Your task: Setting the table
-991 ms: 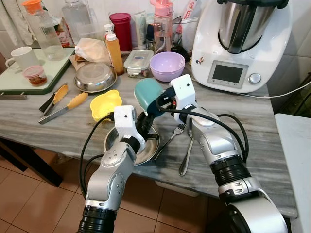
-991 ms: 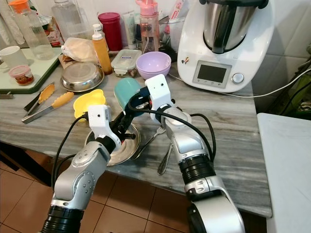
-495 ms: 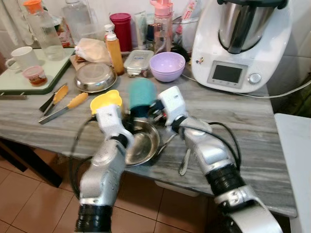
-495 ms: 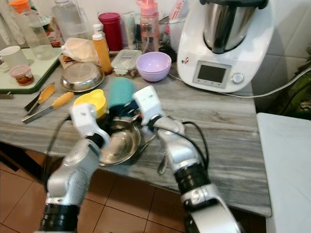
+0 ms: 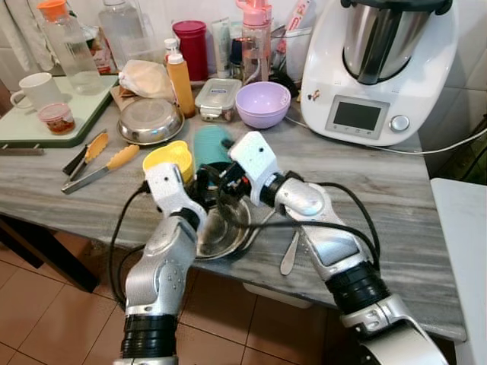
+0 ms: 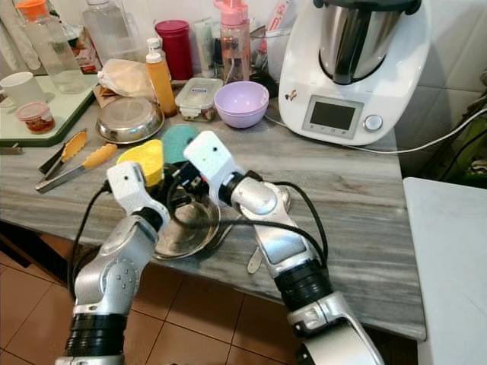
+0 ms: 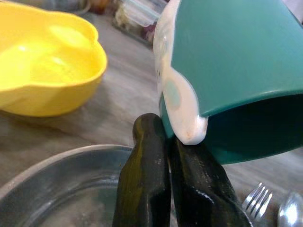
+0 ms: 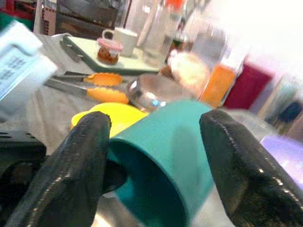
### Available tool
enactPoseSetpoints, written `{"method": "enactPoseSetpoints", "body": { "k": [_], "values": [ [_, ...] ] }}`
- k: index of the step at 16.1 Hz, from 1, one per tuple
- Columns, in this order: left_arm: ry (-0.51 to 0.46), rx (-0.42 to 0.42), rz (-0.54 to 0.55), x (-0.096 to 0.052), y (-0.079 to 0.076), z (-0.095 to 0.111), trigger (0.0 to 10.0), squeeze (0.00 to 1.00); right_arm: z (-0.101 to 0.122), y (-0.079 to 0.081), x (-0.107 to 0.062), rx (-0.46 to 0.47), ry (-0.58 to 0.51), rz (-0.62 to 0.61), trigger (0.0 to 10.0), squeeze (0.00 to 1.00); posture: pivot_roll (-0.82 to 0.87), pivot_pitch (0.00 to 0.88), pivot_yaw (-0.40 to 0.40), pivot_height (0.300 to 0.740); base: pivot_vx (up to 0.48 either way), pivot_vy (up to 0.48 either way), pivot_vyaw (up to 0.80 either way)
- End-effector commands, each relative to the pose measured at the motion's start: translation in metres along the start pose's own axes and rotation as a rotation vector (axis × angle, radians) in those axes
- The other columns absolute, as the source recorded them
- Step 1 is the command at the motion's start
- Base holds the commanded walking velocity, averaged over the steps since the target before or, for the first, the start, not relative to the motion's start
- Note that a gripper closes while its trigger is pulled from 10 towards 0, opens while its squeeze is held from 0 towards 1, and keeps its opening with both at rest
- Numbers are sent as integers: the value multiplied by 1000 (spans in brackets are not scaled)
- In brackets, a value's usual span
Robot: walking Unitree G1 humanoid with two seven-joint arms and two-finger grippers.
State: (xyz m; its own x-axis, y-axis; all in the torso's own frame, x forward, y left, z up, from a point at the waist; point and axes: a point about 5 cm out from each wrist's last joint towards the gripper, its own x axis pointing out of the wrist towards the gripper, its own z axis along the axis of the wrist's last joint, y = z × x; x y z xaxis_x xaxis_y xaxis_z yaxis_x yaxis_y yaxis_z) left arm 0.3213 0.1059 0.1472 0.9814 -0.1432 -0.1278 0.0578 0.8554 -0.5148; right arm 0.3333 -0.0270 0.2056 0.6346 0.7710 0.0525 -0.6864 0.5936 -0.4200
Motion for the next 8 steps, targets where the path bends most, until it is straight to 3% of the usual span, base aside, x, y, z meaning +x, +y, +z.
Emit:
{"method": "enactPoseSetpoints", "body": {
  "k": [1,8],
  "values": [
    [-12,-16,13,2,2,8,0,0,7,2,-2,-49,-35,17,10000,1000,-156,32,88,740,0,0,0],
    [4,-25,37,9,13,28,0,0,-2,-21,-34,-228,-50,-112,10000,1000,-161,35,97,740,0,0,0]
  ]
}}
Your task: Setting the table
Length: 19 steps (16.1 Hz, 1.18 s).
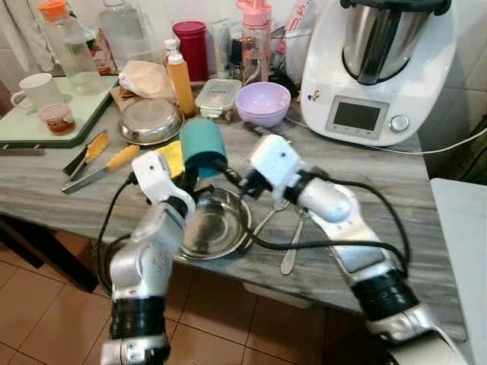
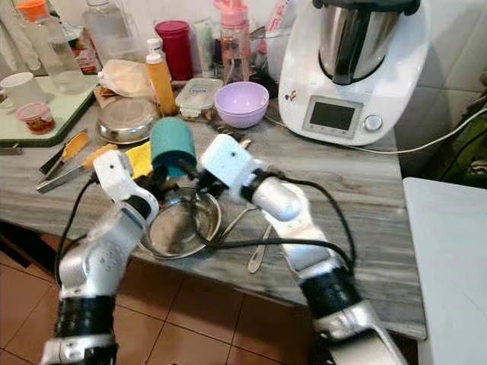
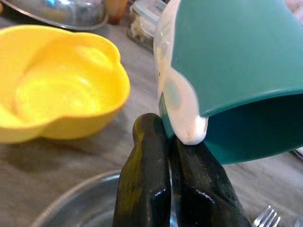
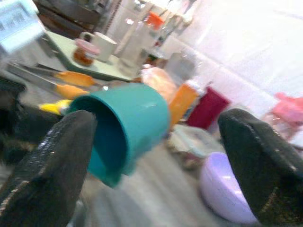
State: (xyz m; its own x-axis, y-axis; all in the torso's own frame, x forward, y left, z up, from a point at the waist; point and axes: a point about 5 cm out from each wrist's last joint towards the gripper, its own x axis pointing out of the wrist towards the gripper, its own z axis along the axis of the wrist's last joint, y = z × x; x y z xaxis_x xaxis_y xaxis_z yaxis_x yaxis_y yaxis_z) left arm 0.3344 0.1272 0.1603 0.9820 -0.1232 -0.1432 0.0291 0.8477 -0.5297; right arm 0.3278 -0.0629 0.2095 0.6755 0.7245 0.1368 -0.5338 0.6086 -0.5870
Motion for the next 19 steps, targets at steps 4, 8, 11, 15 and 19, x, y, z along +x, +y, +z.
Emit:
{"method": "enactPoseSetpoints", "body": {
  "k": [4,8,11,15,19],
  "values": [
    [127,-25,-9,0,3,2,0,0,-26,2,-32,-139,64,-6,10000,1000,-165,51,112,740,0,0,0],
    [226,-90,-91,-8,-4,1,0,0,-41,9,-47,-252,67,56,10000,996,-167,64,119,740,0,0,0],
    [236,-92,-79,-10,-1,-3,0,0,-44,9,-47,-241,76,67,10000,890,-162,63,117,740,0,0,0],
    [211,-140,-39,-3,-4,4,0,0,-41,19,-43,-252,43,74,10000,882,-169,60,123,740,0,0,0],
    [211,-116,-96,1,-16,31,0,0,-51,19,-52,-426,52,161,10000,82,-157,68,128,740,0,0,0]
  ]
}}
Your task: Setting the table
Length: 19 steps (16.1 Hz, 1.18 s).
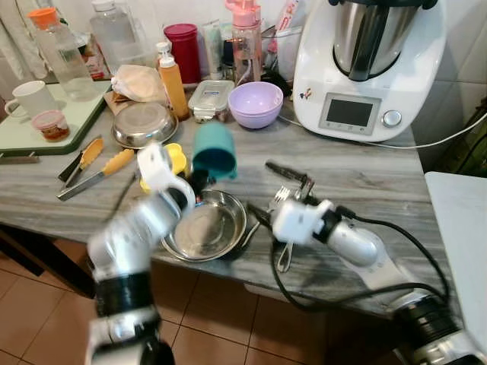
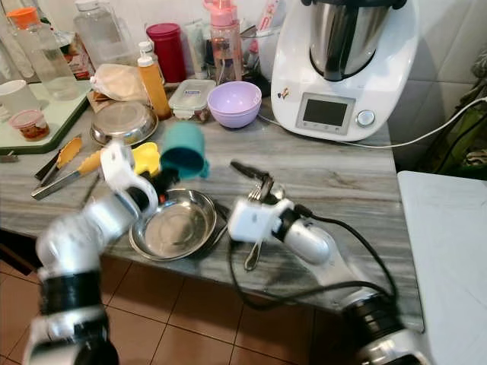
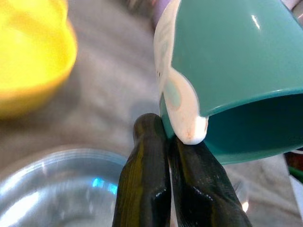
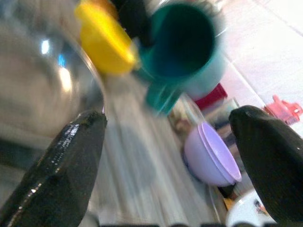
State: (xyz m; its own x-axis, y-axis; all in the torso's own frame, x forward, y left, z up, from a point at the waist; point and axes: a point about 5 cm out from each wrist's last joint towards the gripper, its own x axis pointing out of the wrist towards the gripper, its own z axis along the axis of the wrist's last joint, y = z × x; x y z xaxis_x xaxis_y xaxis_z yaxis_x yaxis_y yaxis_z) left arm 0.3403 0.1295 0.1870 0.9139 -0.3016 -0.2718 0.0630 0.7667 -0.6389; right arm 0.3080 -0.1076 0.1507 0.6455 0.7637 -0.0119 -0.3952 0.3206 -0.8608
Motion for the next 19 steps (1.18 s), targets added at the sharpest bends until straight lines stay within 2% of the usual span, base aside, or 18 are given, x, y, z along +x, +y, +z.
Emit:
{"method": "enactPoseSetpoints", "body": {
  "k": [1,4,8,14,16,18,19],
  "values": [
    [-6,13,-28,-3,-4,11,0,0,-2,-2,1,-29,-2,1,10000,55,-156,69,130,740,0,0,0],
    [29,29,-57,-10,-6,16,0,0,-8,-7,1,-103,3,-7,10000,0,-153,72,134,740,0,0,0],
    [92,14,-98,-25,-9,13,0,0,-12,-19,5,-284,-39,-42,10000,0,-138,78,136,740,0,0,0],
    [147,-14,-167,-40,-24,7,0,0,-23,-13,12,-447,-68,-24,10000,0,-127,79,137,740,0,0,0],
    [161,-28,-210,-44,-32,6,0,0,-25,-14,15,-511,-76,-60,10000,0,-116,75,145,740,0,0,0],
    [183,-27,-215,-46,-34,2,0,0,-21,-16,25,-553,-112,-100,10000,0,-115,72,148,740,0,0,0],
    [186,-28,-215,-46,-34,2,0,0,-20,-17,28,-566,-119,-109,9294,0,-115,72,148,740,0,0,0]
  ]
}}
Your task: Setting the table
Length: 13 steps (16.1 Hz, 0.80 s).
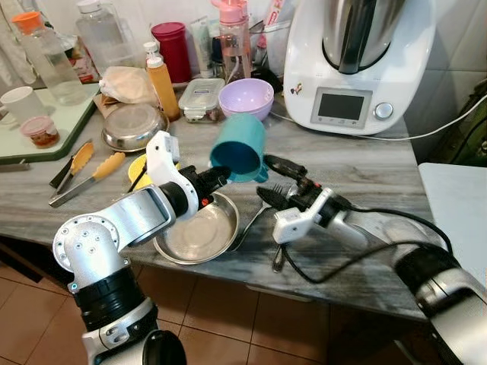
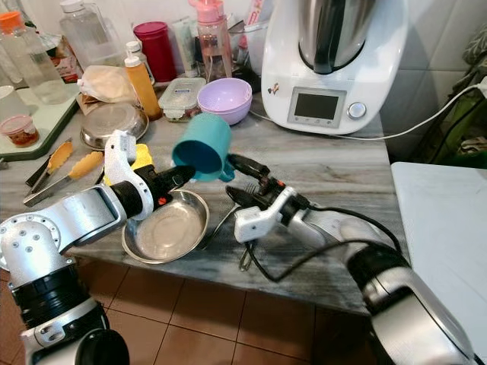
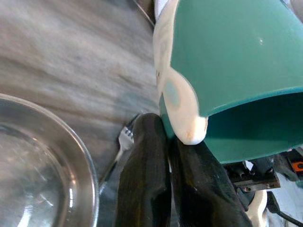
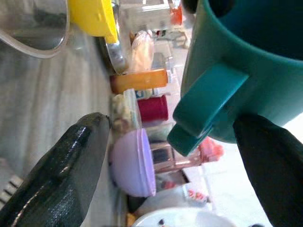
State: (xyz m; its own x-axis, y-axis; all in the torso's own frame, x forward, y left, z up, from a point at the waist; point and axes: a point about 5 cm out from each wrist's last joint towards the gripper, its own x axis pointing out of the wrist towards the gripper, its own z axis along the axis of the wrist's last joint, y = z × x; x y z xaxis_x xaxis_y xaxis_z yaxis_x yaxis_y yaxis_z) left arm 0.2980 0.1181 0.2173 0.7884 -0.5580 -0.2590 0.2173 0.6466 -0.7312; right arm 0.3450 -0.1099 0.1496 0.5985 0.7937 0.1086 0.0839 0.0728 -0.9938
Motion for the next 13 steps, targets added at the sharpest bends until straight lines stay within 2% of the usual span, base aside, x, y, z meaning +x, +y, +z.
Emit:
{"method": "enactPoseSetpoints", "body": {
  "k": [1,2,3,4,9,13],
  "values": [
    [-2,23,-1,-3,-4,3,0,0,4,-4,10,-34,-37,-25,9804,0,-112,71,149,740,0,0,0],
    [-1,22,-7,-3,-6,4,0,0,6,-5,14,-44,-49,-39,10000,0,-112,71,149,740,0,0,0],
    [0,20,-9,-3,-7,4,0,0,8,-5,18,-34,-58,-48,5843,0,-106,69,147,740,0,0,0],
    [-5,15,3,-3,-7,4,0,0,10,-5,21,-31,-66,-58,0,0,-103,68,145,740,0,0,0],
    [-26,-10,-7,-2,-10,6,0,0,11,1,17,4,-57,-95,0,0,-102,66,136,740,0,0,0],
    [-27,-28,10,-1,-5,6,0,0,9,-9,18,36,-38,-181,0,0,-111,66,137,740,0,0,0]
  ]
}}
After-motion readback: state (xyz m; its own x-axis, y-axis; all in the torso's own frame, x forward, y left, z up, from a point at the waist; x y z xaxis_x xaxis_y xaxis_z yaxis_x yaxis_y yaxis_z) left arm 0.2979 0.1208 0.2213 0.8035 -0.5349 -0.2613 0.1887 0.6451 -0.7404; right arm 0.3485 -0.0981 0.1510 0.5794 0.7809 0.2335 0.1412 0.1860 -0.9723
